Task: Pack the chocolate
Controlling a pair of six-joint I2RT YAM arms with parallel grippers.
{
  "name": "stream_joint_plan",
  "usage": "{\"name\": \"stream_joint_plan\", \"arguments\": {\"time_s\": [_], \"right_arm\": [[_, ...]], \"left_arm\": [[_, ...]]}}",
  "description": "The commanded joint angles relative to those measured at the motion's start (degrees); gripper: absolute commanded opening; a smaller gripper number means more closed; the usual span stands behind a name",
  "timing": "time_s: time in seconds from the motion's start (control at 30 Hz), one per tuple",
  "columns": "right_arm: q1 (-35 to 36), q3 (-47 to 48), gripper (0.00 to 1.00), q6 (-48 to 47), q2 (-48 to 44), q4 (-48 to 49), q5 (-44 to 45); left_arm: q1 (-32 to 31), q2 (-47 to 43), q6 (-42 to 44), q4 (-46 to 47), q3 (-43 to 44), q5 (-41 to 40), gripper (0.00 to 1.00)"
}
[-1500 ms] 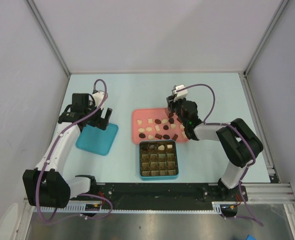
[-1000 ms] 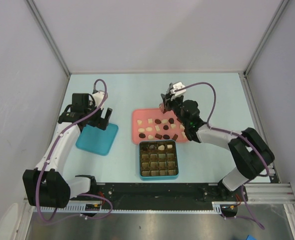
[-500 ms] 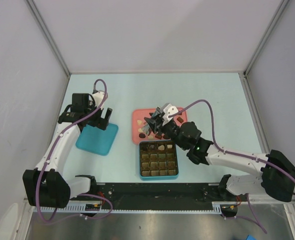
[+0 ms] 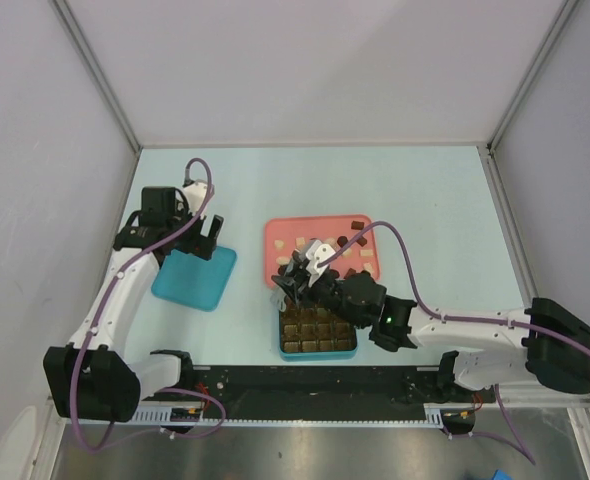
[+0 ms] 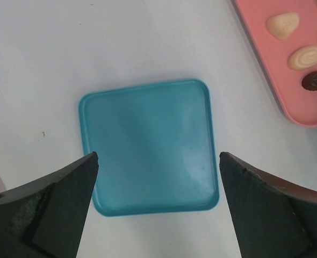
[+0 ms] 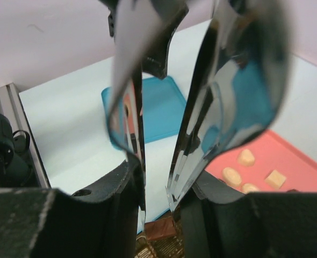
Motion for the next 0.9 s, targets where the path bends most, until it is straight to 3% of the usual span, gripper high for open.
{"name": "stream_joint_plan", "arguments": {"time_s": [0.0,0.47,0.87], "right_arm": [[1.0,-0.5,0.31,2.7,1.2,3.0,2.0],[1.1,-0.6,0.44,1.3,2.1,4.0,3.4],[-3.0,-0.7,0.42,-0.8,0.8,6.4,2.3]], "left_arm": [[0.3,-1.8,-0.3,0.8,0.1,0.2,1.0],[0.3,-1.3,-0.1,0.8,0.1,0.3,1.0],[0.3,-1.6,0.1,0.7,0.2,0.2,1.0]]}}
